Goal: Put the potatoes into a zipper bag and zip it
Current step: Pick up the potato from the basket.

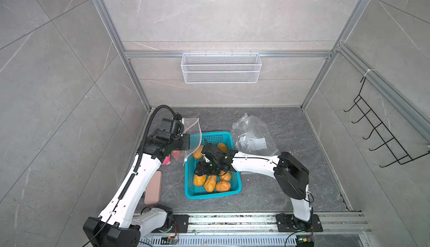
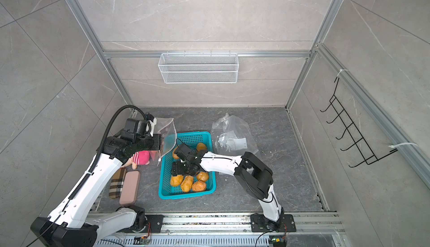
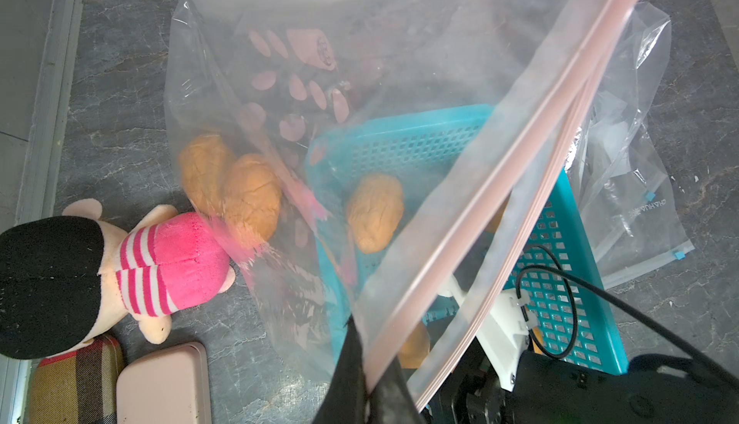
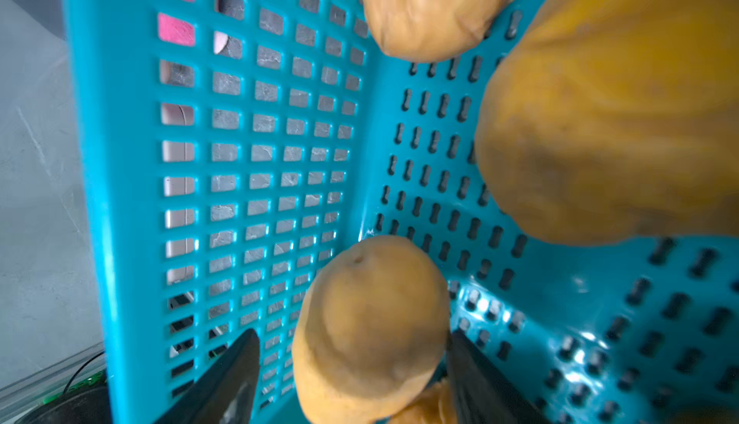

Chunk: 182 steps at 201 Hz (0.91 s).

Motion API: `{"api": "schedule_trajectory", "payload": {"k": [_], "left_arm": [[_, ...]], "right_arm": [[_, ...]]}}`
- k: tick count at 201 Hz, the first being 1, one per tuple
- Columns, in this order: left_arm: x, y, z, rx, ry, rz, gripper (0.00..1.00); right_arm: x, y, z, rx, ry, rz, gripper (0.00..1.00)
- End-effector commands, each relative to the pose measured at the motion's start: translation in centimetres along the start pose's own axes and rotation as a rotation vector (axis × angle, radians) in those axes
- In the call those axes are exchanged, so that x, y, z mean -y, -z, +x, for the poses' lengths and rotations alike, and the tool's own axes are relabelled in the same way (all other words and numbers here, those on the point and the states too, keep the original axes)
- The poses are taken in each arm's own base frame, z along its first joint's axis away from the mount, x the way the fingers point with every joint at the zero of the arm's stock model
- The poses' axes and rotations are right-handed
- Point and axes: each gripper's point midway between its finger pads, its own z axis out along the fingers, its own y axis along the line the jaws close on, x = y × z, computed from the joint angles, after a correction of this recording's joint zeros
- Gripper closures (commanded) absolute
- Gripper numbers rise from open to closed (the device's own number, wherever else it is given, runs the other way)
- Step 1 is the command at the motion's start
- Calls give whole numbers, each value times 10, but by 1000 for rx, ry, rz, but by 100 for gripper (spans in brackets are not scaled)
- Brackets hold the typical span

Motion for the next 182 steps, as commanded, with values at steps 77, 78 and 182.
{"api": "schedule_trajectory", "payload": {"k": [77,78,182], "left_arm": [[3,4,-3,22,-25,13,100],[3,4,-3,20,-25,13,100],[3,4,-3,19,-24,11,100]], "right_arm": [[12,-32,18,-104,-27,42,26],[12,-32,18,-106,-27,43,26],[-27,50,-21,206,116,-99,39]]}}
